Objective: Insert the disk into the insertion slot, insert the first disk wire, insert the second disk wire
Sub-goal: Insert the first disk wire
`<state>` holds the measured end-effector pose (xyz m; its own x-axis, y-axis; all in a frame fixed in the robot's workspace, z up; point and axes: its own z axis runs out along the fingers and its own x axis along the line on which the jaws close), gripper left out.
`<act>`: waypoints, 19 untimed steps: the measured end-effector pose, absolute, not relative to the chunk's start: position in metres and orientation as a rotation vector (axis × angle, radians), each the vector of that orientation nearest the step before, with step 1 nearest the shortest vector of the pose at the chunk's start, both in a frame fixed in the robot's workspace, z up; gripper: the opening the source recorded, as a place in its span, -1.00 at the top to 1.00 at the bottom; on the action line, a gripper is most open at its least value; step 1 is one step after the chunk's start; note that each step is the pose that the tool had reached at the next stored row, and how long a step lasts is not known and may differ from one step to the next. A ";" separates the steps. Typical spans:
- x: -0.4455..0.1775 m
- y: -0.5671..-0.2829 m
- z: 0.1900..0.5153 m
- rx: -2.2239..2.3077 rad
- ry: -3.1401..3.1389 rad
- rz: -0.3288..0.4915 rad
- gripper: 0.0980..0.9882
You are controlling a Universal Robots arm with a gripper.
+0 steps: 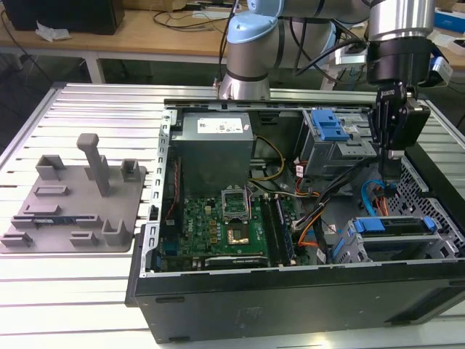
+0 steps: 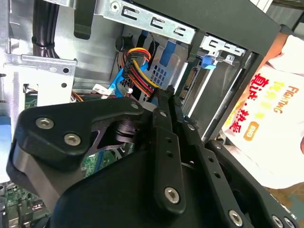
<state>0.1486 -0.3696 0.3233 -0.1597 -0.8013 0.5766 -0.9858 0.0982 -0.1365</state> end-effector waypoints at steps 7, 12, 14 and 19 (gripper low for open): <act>0.149 -0.372 0.330 1.760 -2.033 0.707 0.85; 0.149 -0.384 0.334 1.780 -2.058 0.674 0.85; 0.149 -0.387 0.334 1.797 -2.079 0.645 0.85; 0.149 -0.397 0.340 1.848 -2.142 0.557 0.85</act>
<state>0.1486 -0.3969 0.3405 -0.1586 -0.8871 0.4335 -0.9859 0.1186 -0.1180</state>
